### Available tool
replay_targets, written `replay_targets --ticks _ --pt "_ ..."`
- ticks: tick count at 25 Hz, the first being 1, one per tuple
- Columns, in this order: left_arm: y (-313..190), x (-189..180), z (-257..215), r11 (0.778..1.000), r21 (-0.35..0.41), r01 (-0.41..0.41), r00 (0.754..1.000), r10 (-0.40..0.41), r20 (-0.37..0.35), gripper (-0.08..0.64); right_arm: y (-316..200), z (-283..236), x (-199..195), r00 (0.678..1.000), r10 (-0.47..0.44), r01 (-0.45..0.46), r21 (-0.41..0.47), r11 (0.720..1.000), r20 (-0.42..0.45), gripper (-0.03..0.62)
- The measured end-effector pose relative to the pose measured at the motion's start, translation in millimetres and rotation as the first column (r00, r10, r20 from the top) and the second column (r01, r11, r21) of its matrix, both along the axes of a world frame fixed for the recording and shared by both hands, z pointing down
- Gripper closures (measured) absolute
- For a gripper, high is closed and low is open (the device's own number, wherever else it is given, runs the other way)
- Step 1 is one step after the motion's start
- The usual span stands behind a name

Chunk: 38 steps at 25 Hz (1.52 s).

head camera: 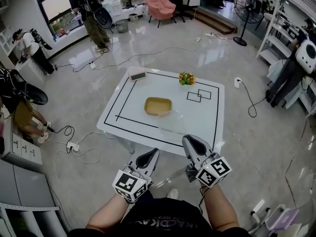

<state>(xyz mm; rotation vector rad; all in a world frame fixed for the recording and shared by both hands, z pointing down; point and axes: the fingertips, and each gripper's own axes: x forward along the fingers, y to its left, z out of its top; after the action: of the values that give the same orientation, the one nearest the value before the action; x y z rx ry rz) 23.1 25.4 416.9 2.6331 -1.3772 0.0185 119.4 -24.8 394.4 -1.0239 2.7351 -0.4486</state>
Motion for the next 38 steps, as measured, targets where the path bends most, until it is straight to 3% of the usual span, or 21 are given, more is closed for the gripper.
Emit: replay_targets --ticks 11,38 --pt "11.9 10.8 9.8 0.999 -0.010 0.050 0.999 -0.050 -0.019 0.557 10.1 14.4 9.5 0.999 -0.038 0.038 -0.023 0.999 -0.007 0.558" --pt "11.4 37.5 6.2 1.000 -0.003 0.023 1.000 -0.023 -0.016 0.557 15.0 17.6 34.6 1.000 -0.016 0.016 -0.032 0.999 0.009 0.558"
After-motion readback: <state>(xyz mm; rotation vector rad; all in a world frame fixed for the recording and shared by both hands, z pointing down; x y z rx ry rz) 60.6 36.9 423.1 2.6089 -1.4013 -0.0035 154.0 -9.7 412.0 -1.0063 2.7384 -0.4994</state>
